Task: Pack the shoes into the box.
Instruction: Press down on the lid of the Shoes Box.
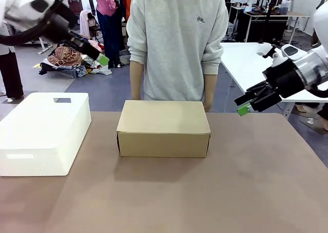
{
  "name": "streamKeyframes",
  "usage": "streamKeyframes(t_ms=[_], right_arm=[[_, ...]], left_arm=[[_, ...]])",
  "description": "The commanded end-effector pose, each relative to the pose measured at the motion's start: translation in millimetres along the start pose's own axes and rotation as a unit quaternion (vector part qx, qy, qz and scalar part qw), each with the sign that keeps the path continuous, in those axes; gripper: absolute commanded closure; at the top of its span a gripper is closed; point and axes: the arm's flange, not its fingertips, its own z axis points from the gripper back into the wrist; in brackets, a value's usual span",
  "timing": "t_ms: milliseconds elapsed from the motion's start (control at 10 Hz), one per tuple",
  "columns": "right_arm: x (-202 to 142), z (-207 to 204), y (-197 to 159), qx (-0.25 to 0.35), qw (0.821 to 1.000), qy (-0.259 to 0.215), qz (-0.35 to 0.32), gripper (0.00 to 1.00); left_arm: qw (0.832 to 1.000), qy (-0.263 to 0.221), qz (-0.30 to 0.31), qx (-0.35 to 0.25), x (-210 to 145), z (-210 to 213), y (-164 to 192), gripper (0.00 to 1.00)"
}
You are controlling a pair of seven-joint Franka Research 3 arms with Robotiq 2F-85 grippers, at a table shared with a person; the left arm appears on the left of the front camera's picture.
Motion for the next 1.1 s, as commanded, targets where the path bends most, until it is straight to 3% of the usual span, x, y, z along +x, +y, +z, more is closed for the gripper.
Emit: streamKeyframes(t_ms=[0,400,700,1000], right_arm=[[9,-1,19,-0.062,0.998,0.027,-0.02,0.0],[27,9,37,-0.15,0.987,0.058,-0.03,0.0],[32,15,51,-0.164,0.985,0.053,-0.029,0.0],[32,16,36,-0.149,0.987,0.052,-0.016,0.0]], left_arm=[[0.999,0.02,0.033,0.02,16,-17,8,1.0],[0.994,0.04,0.072,0.068,27,-88,14,1.0],[0.993,0.04,0.078,0.082,30,-129,17,1.0],[0.994,0.043,0.072,0.07,19,-129,15,1.0]])
